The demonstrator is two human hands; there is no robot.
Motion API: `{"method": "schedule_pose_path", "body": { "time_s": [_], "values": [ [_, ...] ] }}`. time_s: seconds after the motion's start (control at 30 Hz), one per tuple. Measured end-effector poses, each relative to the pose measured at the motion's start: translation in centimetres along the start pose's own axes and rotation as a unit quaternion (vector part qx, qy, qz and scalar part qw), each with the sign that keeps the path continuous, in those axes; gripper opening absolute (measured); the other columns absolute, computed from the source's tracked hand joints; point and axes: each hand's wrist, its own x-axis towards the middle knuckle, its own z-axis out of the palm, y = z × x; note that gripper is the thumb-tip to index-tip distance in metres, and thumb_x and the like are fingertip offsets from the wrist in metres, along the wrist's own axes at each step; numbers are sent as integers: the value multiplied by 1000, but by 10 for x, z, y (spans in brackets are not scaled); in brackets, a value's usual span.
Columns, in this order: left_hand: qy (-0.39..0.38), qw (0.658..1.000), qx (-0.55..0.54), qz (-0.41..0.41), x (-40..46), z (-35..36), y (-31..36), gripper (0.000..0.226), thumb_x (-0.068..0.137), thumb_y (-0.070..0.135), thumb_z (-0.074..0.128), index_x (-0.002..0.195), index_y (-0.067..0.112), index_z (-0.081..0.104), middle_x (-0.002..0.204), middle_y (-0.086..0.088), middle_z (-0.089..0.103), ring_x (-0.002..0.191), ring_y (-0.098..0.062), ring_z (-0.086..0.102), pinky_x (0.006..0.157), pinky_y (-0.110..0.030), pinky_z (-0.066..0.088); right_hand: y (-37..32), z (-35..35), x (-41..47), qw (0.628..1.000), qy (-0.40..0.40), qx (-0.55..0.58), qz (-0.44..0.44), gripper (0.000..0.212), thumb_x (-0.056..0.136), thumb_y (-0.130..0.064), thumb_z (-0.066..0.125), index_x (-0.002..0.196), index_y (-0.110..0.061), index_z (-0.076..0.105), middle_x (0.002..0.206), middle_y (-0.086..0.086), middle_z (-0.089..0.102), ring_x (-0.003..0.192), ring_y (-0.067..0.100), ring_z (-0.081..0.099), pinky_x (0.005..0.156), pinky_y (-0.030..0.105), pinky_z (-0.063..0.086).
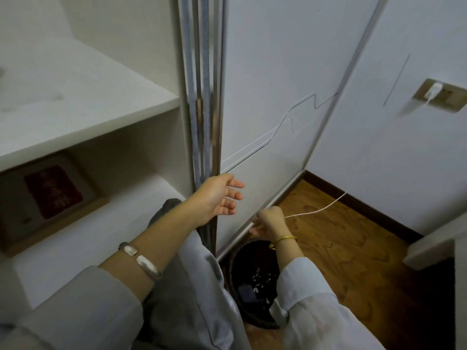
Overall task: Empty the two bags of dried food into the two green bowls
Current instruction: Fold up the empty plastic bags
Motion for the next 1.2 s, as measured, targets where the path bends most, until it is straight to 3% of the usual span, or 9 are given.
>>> {"method": "schedule_pose_path", "body": {
  "time_s": [0.03,0.13,0.23,0.37,0.6,0.83,1.0,1.1,1.2],
  "values": [
    [1,1000,-1,2,-3,-5,3,33,97,28,29,90,11,57,69,-5,50,55,-15,42,52,-25,43,-16,7,-8,1000,-25,4,-7,21,91,-3,44,111,1,50,105,21,65,40,20,62,35,21,48],
    [5,1000,4,18,-11,-19,11,34,97,28,28,88,11,57,67,-5,50,52,-15,43,49,-23,42,-63,22,-49,989,-98,-72,-80,20,93,-8,43,109,0,51,77,10,62,52,23,61,40,22,51],
    [19,998,15,61,-27,-31,29,31,95,23,33,81,11,58,63,-5,50,50,-14,43,46,-21,41,-98,30,-86,957,-172,-136,-191,14,93,-12,46,88,-5,57,72,8,62,55,19,62,49,21,53],
    [26,988,18,151,-57,-60,64,21,88,12,47,72,11,59,56,-3,51,47,-14,44,45,-20,39,-139,49,-124,919,-198,-160,-302,22,92,-6,45,75,-12,57,63,4,63,51,14,63,51,22,53],
    [105,965,58,233,-100,-131,111,23,85,6,47,68,11,63,50,4,55,42,-9,44,45,-19,40,-195,99,-169,869,-240,-124,-415,12,91,-8,51,86,-10,62,81,12,68,58,20,61,54,21,50],
    [222,947,62,225,-130,-205,132,19,84,8,49,71,12,63,53,3,54,44,-10,45,52,-23,45,-225,188,-180,846,-268,-132,-442,14,82,1,53,83,-11,59,71,5,66,52,17,60,52,22,49],
    [319,922,40,216,-138,-245,132,19,88,10,46,76,13,60,66,-1,51,52,-14,43,57,-26,44,-233,231,-166,801,-185,-226,-522,19,84,-4,49,80,-19,60,97,7,69,84,18,59,70,25,43],
    [353,911,37,210,-136,-262,129,17,88,10,46,77,12,60,68,-1,51,54,-15,43,57,-27,44,-233,249,-155,766,-127,-304,-551,27,85,-3,45,103,-13,62,113,5,63,99,20,56,77,23,39],
    [369,904,41,211,-131,-270,127,19,88,9,45,76,12,59,69,-2,51,54,-15,43,56,-27,43,-233,265,-148,733,-92,-370,-563,38,87,-4,46,123,-14,51,125,7,53,113,25,50,82,26,38]
  ]
}}
